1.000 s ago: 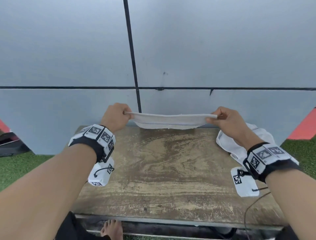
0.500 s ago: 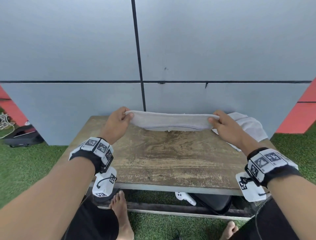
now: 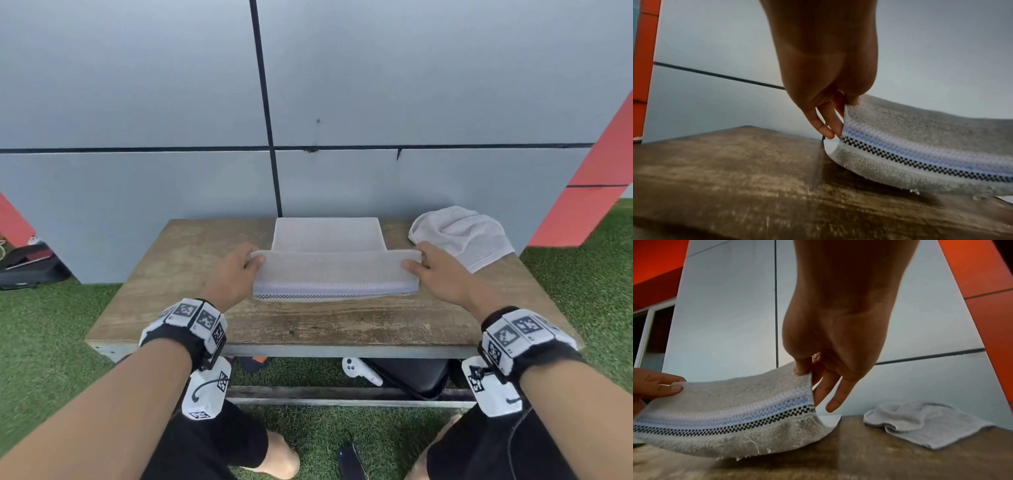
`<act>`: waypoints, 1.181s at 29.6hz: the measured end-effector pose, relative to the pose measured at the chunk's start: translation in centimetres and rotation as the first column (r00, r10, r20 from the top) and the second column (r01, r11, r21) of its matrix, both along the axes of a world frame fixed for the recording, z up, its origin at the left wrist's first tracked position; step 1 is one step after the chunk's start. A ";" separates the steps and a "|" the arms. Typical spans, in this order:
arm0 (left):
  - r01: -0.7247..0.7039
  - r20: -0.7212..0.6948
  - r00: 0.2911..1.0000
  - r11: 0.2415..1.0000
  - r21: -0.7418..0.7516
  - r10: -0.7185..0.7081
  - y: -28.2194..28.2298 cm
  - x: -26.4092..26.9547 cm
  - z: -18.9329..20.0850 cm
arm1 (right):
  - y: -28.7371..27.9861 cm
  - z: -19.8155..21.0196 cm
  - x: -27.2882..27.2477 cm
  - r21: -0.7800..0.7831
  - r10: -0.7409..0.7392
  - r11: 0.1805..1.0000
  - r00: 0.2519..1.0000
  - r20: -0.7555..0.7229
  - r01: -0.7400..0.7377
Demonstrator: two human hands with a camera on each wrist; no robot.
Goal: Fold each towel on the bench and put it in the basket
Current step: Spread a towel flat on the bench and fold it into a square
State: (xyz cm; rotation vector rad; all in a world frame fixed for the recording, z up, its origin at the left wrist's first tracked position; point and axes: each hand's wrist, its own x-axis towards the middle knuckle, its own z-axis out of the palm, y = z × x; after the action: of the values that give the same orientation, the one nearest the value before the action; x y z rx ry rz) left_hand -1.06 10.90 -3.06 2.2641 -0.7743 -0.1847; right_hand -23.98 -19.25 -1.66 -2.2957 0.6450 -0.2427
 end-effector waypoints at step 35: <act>-0.051 -0.175 0.983 0.997 0.063 0.061 -4.1 0.2 -5.6 | 0.3 -5.4 3.6 0.175 -0.039 0.984 0.999 0.012 0.036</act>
State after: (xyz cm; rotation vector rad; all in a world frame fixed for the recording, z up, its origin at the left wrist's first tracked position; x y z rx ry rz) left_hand -0.85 6.84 -8.65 2.2844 -0.6188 -0.3806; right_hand -20.35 -18.96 -7.08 -2.1132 0.6752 -0.2127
